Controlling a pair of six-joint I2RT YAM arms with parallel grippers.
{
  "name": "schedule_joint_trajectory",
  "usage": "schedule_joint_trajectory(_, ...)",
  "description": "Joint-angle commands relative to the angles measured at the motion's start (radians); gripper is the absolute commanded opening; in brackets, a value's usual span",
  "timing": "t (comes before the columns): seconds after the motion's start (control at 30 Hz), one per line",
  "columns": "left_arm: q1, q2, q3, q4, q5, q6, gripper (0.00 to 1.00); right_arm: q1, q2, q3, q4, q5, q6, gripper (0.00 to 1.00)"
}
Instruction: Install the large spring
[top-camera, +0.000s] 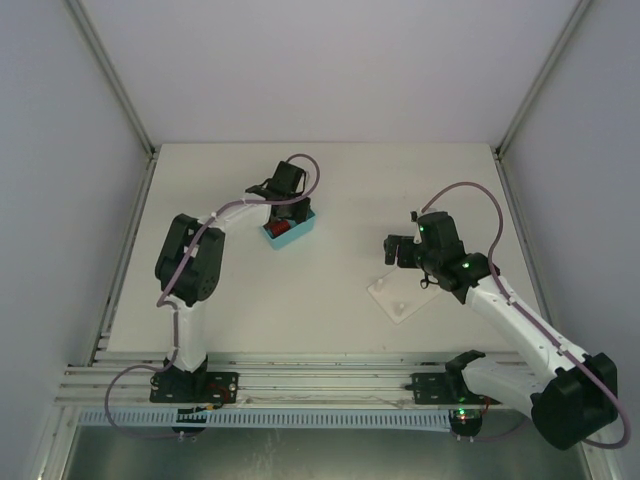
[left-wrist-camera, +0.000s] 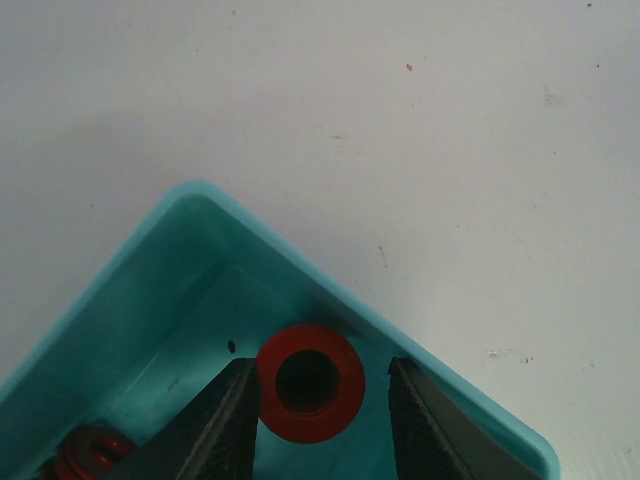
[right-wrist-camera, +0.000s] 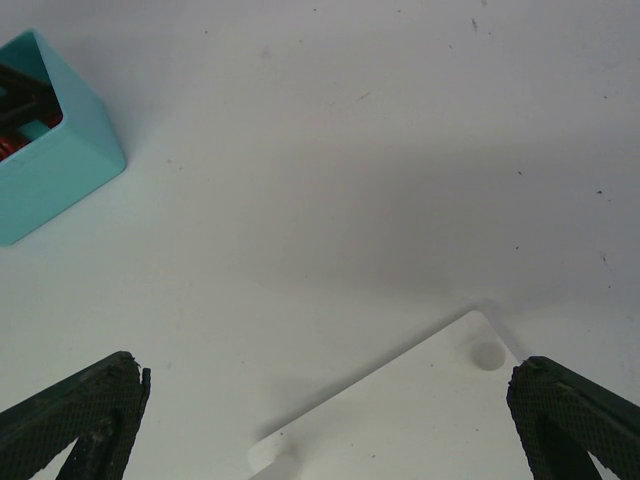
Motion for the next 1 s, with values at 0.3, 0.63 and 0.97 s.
schedule_joint_trajectory(0.3,-0.002,0.084,0.046,-0.078,-0.033,0.009,0.48,0.003,-0.009,-0.005,0.009,0.02,-0.013,0.99)
schedule_joint_trajectory(0.63,-0.003,0.047,0.051,-0.071,-0.018,0.008,0.37,0.003,-0.019,-0.006,0.006,0.023,-0.013,0.99)
schedule_joint_trajectory(0.97,-0.003,-0.085,-0.005,-0.049,-0.114,-0.019,0.41,0.003,-0.021,-0.011,0.015,0.013,-0.012,0.99)
